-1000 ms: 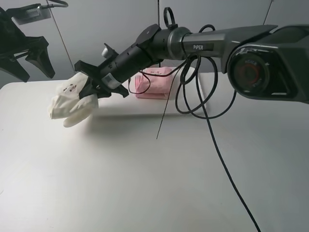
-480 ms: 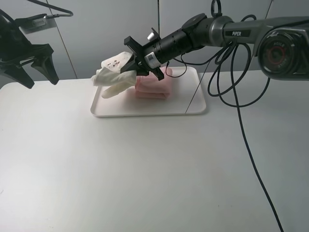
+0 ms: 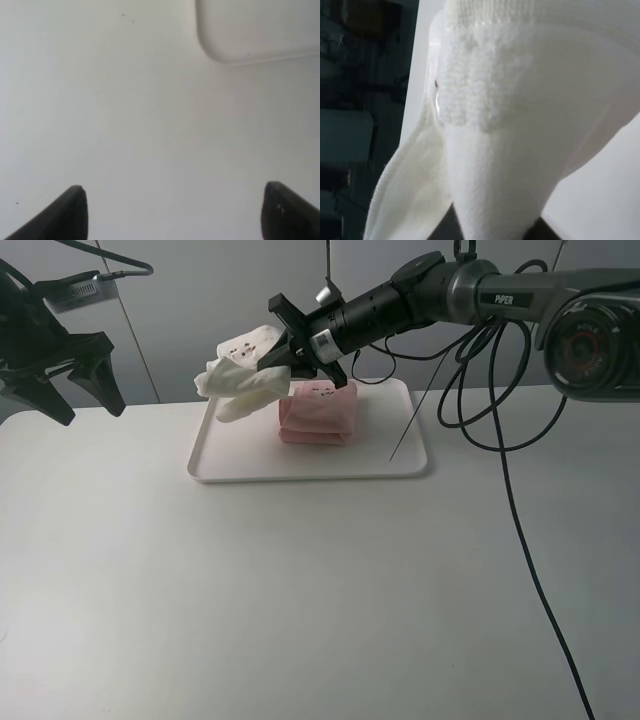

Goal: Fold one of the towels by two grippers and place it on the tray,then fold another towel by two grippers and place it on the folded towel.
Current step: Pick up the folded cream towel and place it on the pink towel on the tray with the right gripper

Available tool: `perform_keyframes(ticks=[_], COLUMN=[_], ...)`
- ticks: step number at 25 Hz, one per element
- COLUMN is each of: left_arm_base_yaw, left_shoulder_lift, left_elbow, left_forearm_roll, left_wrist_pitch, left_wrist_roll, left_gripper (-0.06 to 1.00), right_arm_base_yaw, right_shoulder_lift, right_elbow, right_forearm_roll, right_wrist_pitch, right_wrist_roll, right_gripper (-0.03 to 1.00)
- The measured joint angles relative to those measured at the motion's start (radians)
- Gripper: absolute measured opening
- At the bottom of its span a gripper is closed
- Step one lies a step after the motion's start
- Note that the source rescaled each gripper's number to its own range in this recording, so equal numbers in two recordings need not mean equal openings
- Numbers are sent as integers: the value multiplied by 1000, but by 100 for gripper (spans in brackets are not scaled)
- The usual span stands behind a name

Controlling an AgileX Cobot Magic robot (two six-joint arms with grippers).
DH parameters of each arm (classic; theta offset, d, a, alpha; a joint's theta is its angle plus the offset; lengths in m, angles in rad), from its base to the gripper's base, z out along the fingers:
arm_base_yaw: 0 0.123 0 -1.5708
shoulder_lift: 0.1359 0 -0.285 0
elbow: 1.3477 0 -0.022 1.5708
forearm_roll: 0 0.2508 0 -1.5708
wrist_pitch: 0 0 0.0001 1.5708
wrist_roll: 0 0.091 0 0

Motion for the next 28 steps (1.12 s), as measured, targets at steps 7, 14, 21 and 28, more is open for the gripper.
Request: perform_keyframes(ticks=[7,14,21,28], left_arm_base_yaw=[0,0,0,0], left_shoulder_lift=[0,0,0,0], left_elbow=[0,0,0,0], left_forearm_roll=[-10,-29,-31,-31], left_wrist_pitch=[0,0,0,0], left_wrist_roll=[4,15,17,19], left_gripper=[90,90,90,90], right_arm_base_yaw=[-34,-105,-155,-198], right_shoulder_lift=[-2,-2,4,41], right_elbow=[-65,-70,-72,-72], right_forearm_roll=[0,-57,-150,-133], right_wrist_pitch=[1,-11,-14,13], right_wrist_roll=[6,27,49,87], right_gripper=[13,13,13,13])
